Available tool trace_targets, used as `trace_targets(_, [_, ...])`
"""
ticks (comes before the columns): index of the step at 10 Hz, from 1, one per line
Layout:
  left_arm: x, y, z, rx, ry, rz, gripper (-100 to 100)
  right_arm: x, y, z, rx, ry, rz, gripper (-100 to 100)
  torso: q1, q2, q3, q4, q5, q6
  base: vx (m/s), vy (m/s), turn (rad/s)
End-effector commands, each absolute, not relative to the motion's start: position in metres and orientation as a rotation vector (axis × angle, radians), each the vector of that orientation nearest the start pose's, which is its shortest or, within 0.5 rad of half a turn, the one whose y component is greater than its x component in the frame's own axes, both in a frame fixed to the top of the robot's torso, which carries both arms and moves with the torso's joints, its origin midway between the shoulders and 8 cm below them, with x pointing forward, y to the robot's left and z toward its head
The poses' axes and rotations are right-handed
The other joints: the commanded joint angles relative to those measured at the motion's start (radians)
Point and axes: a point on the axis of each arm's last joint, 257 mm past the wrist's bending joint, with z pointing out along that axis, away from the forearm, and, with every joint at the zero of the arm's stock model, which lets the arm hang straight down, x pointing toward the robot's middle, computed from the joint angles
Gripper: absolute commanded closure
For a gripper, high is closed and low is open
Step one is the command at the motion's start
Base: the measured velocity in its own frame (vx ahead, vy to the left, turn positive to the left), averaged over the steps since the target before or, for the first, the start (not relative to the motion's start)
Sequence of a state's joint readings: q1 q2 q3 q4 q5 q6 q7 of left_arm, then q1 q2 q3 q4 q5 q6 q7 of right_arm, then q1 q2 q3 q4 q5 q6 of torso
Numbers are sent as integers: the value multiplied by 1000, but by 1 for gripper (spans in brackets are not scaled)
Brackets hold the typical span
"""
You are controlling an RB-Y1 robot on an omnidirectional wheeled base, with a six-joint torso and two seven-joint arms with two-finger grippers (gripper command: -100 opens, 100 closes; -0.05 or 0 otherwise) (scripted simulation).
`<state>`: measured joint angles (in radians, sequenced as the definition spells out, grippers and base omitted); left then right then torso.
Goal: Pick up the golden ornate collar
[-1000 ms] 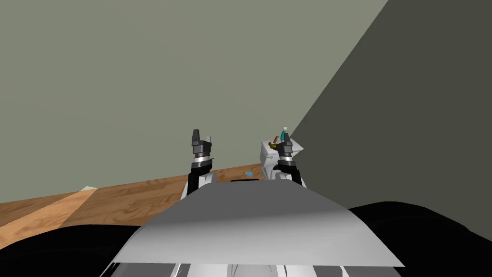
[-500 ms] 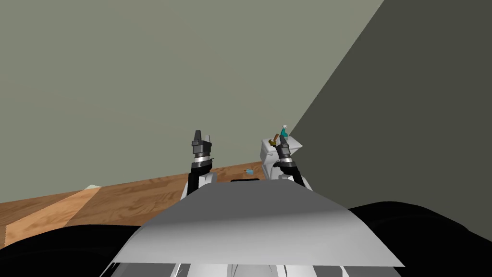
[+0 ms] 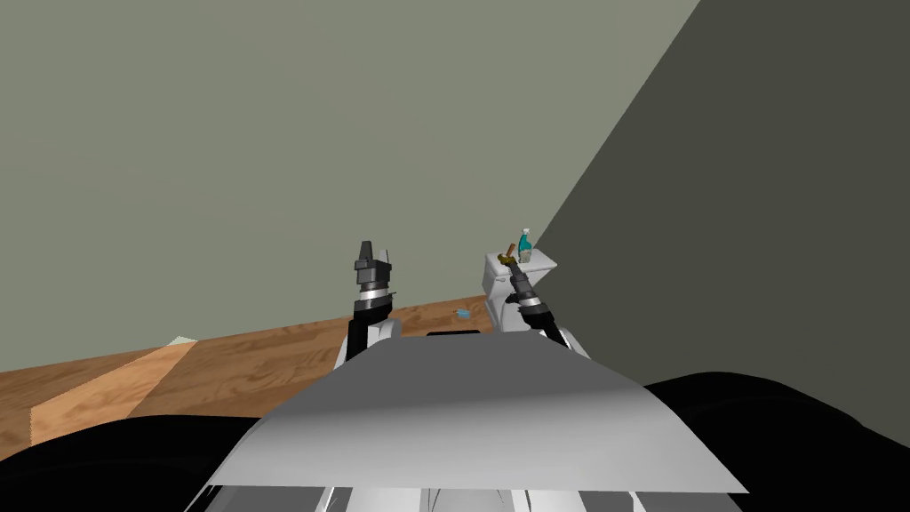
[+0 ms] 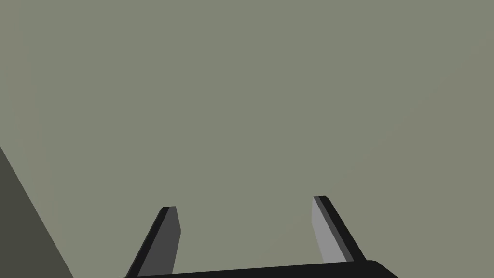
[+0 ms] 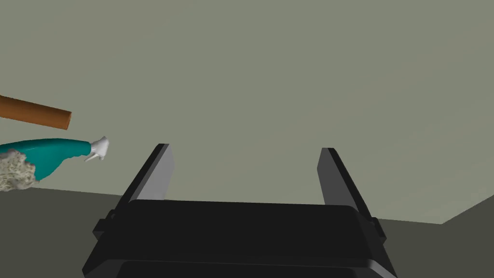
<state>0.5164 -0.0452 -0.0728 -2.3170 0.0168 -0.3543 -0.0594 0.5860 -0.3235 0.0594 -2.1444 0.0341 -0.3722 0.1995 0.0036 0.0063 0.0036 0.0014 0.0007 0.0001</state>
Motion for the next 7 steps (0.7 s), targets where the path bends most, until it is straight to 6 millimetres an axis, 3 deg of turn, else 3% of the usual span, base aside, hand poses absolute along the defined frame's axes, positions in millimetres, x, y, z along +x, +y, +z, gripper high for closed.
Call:
trace_targets(1, [362, 265, 7, -783, 670, -1298, 0, 370, -262, -133, 489, 1276, 942, -100, 0, 0, 0, 0, 0, 0, -123, 100, -2])
trace_targets(2, [362, 265, 7, -783, 670, -1298, 0, 369, -263, -138, 475, 1297, 935, -100, 2, 1, 1, 0, 1, 0, -92, 65, -7])
trace_targets(4, [362, 265, 7, -783, 670, -1298, 0, 364, -272, -174, 389, 1422, 835, -100, 0, -1, 0, 0, 0, 0, -101, 70, 25])
trace_targets(7, [362, 265, 7, -783, 670, -1298, 0, 358, -283, -201, 324, 1516, 769, -100, -1, -2, -1, 0, 0, 0, -56, 50, 17])
